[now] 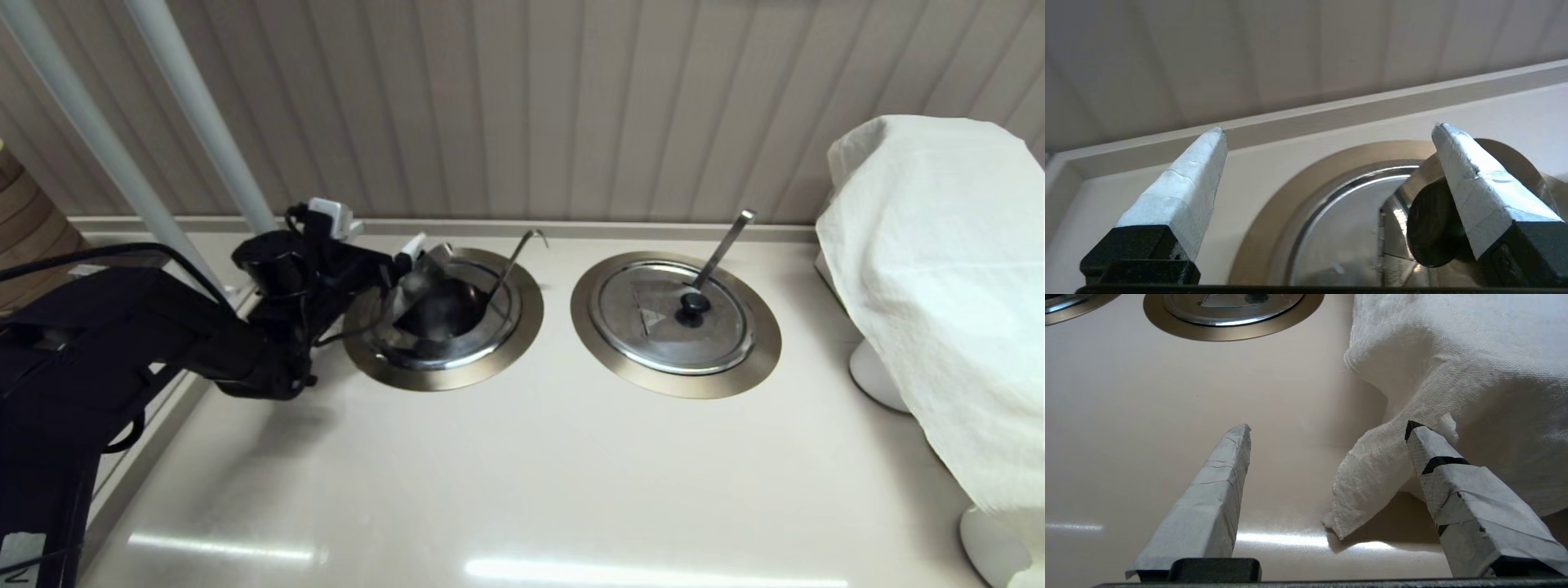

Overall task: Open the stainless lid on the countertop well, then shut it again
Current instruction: Open the lid

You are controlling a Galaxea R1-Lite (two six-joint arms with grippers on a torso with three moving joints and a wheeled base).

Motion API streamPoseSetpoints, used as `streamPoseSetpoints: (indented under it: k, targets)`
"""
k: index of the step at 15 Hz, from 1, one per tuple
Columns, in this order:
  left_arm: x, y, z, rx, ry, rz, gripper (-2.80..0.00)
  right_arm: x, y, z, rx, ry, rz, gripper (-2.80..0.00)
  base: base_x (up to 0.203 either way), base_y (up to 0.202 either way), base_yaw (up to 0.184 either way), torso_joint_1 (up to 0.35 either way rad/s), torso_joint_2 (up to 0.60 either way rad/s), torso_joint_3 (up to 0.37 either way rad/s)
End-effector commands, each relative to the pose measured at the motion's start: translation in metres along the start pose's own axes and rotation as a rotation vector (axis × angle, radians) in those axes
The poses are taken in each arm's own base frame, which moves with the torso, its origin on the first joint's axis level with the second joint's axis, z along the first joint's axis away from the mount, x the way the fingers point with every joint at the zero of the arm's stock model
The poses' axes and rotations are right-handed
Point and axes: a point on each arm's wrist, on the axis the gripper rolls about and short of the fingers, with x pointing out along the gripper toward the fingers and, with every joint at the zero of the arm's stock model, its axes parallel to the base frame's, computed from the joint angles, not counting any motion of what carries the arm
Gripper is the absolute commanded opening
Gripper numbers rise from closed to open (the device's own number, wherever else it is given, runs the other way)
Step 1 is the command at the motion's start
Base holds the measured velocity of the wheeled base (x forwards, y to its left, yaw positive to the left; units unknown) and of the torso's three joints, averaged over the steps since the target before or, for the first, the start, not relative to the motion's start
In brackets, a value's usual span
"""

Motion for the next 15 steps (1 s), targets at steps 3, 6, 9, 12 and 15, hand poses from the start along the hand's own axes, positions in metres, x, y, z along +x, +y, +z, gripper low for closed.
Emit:
streamPoseSetpoints:
  k: [3,6,9,12,15]
  targets:
    - [0.0,0.008,-0.006,0.004,0.006,0.006,0.0,0.0,0.0,0.0,-0.001,-0.001,0.0,0.0,0.0,0.0,0.0,0.0,0.0,0.0]
    - [0.002,0.01,-0.009,0.004,0.009,0.011,0.0,0.0,0.0,0.0,-0.001,-0.001,0.0,0.0,0.0,0.0,0.0,0.0,0.0,0.0]
    - [0.002,0.021,-0.005,0.012,-0.009,0.033,0.0,0.0,0.0,0.0,-0.001,-0.001,0.0,0.0,0.0,0.0,0.0,0.0,0.0,0.0]
    - [0.001,0.035,0.007,0.025,-0.042,0.063,0.0,0.0,0.0,0.0,-0.001,-0.001,0.0,0.0,0.0,0.0,0.0,0.0,0.0,0.0]
    - [-0.001,0.045,0.018,0.036,-0.067,0.085,0.0,0.0,0.0,0.0,-0.001,-0.001,0.0,0.0,0.0,0.0,0.0,0.0,0.0,0.0]
